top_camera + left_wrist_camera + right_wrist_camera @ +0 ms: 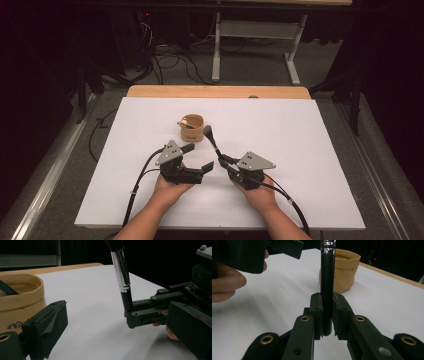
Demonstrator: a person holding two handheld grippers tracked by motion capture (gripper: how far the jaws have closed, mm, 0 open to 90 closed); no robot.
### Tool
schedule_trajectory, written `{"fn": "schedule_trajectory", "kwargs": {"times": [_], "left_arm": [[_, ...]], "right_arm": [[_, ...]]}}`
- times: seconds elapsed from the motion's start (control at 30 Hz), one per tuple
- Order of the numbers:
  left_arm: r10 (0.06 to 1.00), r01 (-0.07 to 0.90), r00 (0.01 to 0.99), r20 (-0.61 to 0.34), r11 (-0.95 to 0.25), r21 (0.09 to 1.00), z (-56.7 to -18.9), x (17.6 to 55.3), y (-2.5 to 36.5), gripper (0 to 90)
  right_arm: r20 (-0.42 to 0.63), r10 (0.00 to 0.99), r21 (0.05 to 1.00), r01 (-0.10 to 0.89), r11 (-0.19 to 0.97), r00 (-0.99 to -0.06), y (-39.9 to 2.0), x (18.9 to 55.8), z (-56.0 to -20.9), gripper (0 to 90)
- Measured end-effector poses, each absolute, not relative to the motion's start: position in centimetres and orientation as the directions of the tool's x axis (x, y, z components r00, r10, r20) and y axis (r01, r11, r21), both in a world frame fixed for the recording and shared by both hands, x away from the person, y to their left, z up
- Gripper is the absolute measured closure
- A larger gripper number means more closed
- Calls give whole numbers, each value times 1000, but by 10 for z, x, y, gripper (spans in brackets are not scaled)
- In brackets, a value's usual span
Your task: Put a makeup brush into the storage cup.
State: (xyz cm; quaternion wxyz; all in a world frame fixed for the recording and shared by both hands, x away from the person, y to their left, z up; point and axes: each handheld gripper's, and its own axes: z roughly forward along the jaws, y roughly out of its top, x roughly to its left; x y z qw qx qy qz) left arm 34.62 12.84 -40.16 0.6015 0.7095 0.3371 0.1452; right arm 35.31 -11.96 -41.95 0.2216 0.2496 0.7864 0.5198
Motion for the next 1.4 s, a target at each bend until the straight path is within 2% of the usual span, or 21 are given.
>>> {"fn": "schedule_trajectory", "kwargs": {"times": [0.57,0.83,1.13,1.4], "left_arm": [[638,301,740,-213,-31,953,-400,343,128,92],[641,293,738,-213,-21,956,-398,343,131,158],[635,301,740,-223,-16,953,-398,343,132,193],[621,308,746,-239,-3,952,-399,344,134,279]], "right_arm": [[-115,598,920,141,365,-793,-115,345,-421,817],[-115,587,922,135,364,-801,-113,345,-422,817],[-126,576,919,124,375,-807,-109,342,-422,817],[-140,567,918,108,381,-812,-109,343,-423,818]]}}
